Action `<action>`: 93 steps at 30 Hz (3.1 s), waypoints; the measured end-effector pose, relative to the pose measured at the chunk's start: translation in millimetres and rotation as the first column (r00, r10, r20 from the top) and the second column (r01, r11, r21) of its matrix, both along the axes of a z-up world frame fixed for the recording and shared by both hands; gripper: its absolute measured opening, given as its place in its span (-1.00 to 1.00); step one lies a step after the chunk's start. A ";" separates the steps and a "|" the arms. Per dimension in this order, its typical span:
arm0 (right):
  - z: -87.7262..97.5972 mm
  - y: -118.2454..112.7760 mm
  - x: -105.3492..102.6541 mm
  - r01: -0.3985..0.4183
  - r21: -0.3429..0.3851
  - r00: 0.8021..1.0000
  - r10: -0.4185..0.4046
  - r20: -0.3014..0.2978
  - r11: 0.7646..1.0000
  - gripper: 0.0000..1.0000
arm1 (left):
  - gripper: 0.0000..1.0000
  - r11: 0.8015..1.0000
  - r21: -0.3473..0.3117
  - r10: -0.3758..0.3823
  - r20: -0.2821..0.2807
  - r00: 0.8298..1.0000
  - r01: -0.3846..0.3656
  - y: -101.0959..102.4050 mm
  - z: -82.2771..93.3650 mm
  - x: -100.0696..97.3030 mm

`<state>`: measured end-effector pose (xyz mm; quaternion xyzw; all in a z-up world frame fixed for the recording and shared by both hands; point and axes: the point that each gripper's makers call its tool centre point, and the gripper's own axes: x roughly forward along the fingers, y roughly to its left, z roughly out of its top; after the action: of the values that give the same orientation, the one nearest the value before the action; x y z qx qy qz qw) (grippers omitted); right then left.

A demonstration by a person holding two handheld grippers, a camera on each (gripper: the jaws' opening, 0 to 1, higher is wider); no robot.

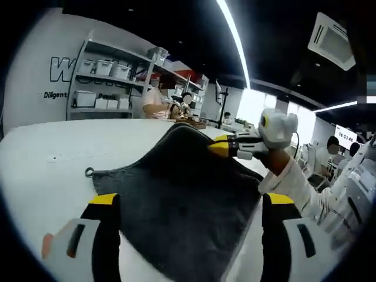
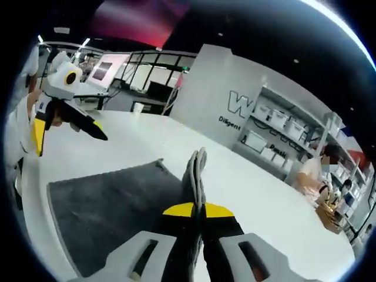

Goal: Open the folded towel by lifting each exposed corner and separating the folded layers until the towel lies flat within the target outline without major curled edges

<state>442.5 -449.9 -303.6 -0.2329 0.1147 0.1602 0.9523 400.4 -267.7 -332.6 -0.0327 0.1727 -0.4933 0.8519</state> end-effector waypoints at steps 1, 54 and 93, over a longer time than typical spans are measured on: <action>2.5 -3.8 2.0 0.006 -0.005 1.000 -0.006 0.002 1.000 -1.00 | 0.98 1.000 0.006 0.004 -0.003 1.000 -0.004 3.9 -2.1 -2.3; -127.4 -145.9 67.0 0.225 -0.028 0.913 -0.220 -0.344 0.974 -1.00 | 0.98 0.990 0.028 0.136 -0.034 0.990 -0.135 58.2 -29.1 -60.1; -102.6 -204.6 70.1 0.451 -0.106 0.845 -0.462 -0.268 0.886 0.61 | 0.96 0.992 0.011 0.128 -0.036 0.991 -0.128 54.3 -26.3 -70.6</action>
<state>512.6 -654.6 -406.2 -0.1918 0.3061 -0.0410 0.9316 329.7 -213.4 -358.9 -0.0492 0.1880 -0.4362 0.8786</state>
